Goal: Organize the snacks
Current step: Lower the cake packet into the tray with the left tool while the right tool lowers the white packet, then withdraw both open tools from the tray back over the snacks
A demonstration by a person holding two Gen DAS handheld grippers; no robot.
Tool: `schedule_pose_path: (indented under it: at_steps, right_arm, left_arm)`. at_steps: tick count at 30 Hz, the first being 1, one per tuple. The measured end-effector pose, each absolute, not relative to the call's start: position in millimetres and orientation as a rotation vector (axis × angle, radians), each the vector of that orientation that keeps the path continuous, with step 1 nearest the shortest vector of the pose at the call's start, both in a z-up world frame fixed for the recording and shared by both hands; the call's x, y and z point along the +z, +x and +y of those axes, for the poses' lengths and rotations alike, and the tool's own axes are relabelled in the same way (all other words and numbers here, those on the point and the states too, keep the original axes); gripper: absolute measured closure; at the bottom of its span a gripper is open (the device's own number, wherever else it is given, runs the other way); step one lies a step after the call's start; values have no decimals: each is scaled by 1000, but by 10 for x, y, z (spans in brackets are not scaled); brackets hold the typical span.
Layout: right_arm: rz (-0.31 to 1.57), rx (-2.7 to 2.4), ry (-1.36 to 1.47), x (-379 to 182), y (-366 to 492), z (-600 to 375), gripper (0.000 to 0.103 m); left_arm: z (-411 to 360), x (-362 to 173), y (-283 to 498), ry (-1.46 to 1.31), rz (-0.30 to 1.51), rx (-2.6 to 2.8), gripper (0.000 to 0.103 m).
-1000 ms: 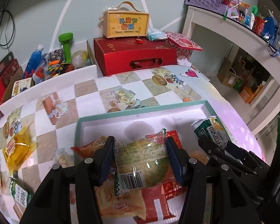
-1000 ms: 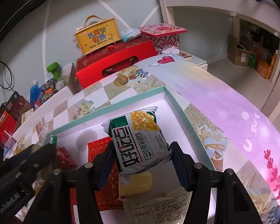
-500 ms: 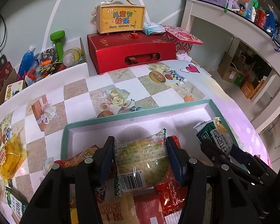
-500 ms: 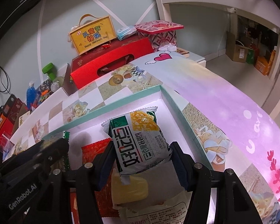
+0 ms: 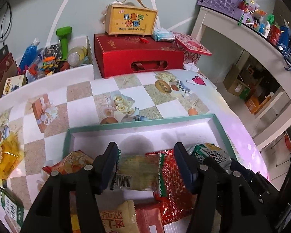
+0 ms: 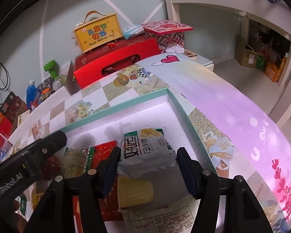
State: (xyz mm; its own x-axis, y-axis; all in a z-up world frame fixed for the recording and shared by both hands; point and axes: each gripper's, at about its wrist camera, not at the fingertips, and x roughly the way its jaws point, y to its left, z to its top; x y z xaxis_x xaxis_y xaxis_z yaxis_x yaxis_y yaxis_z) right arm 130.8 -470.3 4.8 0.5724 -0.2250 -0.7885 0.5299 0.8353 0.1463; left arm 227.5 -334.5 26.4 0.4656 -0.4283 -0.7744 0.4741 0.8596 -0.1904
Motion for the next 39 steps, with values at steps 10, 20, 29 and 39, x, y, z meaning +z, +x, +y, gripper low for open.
schedule_pose_path:
  at_steps: [10, 20, 29, 39]
  right_arm:
    - [911, -489, 390, 80, 1255, -4725, 37]
    - [962, -496, 338, 174, 1187, -4634, 27]
    - [946, -494, 367, 188, 1181, -4651, 0]
    - [899, -492, 395, 222, 1161, -4653, 0]
  left_arm:
    - [-3195, 386, 2226, 122, 928, -464, 24]
    - [-3014, 303, 2188, 200, 914, -346, 14]
    - [-2847, 271, 2163, 209, 886, -264, 0]
    - [-2694, 221, 2164, 173, 889, -238, 0]
